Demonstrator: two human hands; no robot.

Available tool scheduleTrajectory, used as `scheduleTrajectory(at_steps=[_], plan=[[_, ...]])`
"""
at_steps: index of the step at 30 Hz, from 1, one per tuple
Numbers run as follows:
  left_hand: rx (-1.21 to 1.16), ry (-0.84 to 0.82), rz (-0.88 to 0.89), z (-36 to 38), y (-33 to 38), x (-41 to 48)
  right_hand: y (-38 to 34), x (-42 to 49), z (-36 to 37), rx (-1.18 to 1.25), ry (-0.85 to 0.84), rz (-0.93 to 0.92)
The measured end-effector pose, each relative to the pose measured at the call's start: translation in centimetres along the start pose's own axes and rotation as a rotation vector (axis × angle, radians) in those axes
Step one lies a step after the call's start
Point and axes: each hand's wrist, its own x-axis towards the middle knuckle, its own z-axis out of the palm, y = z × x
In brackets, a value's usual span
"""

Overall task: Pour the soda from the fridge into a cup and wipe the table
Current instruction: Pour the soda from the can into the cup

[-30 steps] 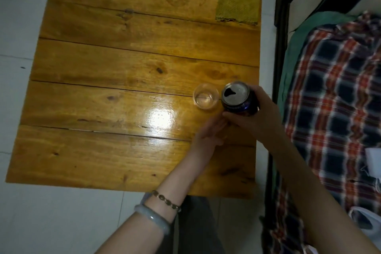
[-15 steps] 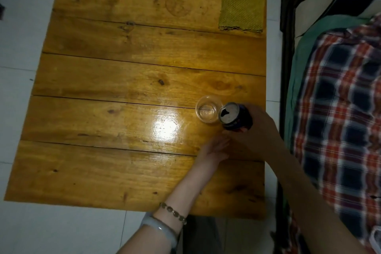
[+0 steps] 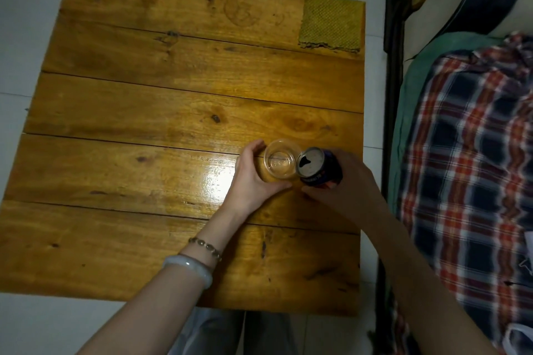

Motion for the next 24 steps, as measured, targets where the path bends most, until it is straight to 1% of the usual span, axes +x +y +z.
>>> scheduleTrajectory(at_steps=[3, 8, 24], plan=[[-0.003, -0.041, 0.022, 0.4, 0.2, 0.7, -0.2, 0.3, 0.0, -0.023, -0.004, -0.014], [0.033, -0.021, 0.076, 0.5, 0.1, 0.9, -0.6, 0.5, -0.2, -0.071, -0.005, -0.057], [0.067, -0.054, 0.074, 0.1, -0.2, 0.9, -1.2, 0.5, -1.5, -0.251, -0.011, -0.105]])
